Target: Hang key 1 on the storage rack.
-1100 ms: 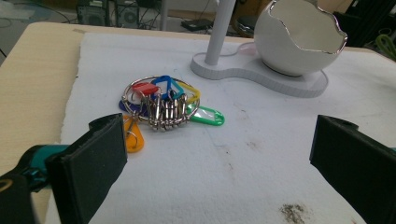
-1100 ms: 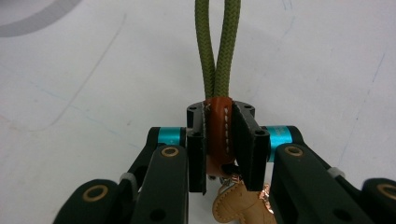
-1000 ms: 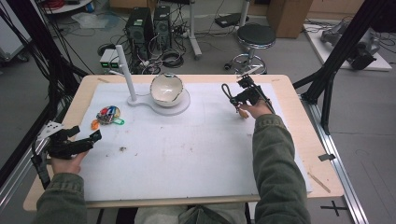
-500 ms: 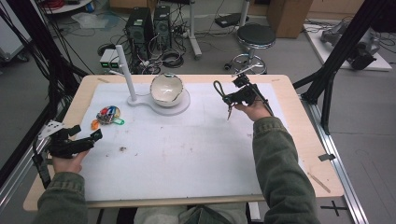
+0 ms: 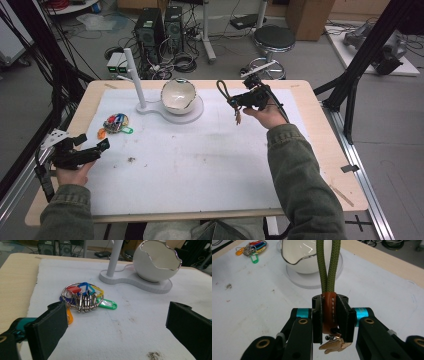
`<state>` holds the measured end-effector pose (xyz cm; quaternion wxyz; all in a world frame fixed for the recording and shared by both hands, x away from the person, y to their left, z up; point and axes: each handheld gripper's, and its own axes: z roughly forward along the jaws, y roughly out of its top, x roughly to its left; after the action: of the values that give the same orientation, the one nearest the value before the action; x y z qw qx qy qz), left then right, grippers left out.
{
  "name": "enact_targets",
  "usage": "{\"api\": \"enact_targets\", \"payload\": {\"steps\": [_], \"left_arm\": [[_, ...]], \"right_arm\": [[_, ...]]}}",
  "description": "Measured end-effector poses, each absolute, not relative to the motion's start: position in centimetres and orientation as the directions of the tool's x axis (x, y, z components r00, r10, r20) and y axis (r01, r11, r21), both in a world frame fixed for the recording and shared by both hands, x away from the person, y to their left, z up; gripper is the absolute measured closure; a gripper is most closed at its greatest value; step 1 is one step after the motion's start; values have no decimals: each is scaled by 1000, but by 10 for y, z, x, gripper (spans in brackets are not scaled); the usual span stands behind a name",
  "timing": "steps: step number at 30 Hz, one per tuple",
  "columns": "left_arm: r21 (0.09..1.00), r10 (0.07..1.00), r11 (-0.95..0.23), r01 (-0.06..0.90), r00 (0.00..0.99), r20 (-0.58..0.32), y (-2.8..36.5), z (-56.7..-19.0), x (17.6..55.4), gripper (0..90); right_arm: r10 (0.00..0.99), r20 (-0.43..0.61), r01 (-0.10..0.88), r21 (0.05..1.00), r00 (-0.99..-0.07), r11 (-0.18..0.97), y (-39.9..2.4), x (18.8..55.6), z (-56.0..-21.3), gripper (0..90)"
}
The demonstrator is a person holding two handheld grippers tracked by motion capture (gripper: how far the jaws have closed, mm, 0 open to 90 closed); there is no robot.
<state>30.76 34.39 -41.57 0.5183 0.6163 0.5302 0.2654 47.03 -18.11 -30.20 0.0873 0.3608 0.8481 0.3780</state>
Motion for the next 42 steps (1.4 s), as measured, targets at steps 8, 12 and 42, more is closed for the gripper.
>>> {"api": "enact_targets", "payload": {"steps": [8,12,42], "left_arm": [[921,928,100,376,297,-222,344,-415,307,44],[920,928,99,379,298,-222,344,-416,308,44],[918,924,101,383,306,-229,344,-416,308,44]], "right_arm": [[664,147,534,728,-733,429,-175,467,-286,758],[658,139,528,726,-740,441,-168,467,-279,758],[564,145,480,716,-813,508,-83,478,-253,758]]}}
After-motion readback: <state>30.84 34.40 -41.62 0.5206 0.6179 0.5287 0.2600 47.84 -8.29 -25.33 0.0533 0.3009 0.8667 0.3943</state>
